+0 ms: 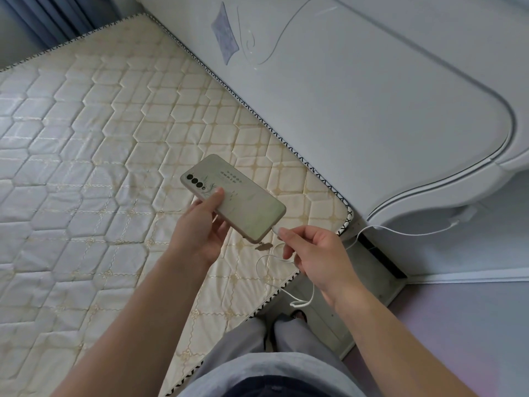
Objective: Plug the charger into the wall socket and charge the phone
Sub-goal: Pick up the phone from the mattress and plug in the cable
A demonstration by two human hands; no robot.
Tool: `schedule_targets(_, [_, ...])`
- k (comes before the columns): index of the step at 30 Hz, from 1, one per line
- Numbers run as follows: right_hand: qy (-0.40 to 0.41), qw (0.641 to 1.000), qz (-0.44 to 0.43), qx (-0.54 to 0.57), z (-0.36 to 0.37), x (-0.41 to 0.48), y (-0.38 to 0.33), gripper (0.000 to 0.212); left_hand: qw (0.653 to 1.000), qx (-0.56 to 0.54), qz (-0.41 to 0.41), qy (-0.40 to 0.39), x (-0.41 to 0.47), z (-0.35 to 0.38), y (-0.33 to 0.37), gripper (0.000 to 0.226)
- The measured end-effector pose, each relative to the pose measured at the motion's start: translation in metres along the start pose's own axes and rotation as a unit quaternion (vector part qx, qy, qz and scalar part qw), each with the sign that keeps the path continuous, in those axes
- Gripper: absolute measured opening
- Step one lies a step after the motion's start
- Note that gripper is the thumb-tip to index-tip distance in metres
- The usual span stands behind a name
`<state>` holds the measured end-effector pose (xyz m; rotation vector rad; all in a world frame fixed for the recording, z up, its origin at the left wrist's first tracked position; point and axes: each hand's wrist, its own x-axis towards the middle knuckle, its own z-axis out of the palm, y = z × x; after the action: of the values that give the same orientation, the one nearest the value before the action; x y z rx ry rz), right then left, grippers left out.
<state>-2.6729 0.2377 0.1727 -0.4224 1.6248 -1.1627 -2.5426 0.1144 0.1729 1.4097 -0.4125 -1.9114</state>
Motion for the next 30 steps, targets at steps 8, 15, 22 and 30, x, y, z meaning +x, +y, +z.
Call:
schedule_targets(8, [0.058,0.998,-0.019,-0.035,0.013,0.003,0.000,0.021,1.000,-0.007,-0.005,0.003,-0.001,-0.008,0.000,0.020])
schedule_targets(15, [0.080,0.994,-0.034,-0.063,0.024,0.001,0.011,0.024,1.000,0.016,0.024,0.000,0.001,-0.015,0.001,0.020])
schedule_targets(22, [0.106,0.991,-0.041,-0.065,0.030,0.000,0.022,0.022,1.000,0.017,0.020,0.016,0.004,-0.024,-0.007,0.015])
schedule_targets(30, [0.123,0.985,-0.072,-0.094,0.030,0.003,0.017,0.022,1.000,-0.012,-0.017,0.012,0.007,-0.031,-0.015,0.014])
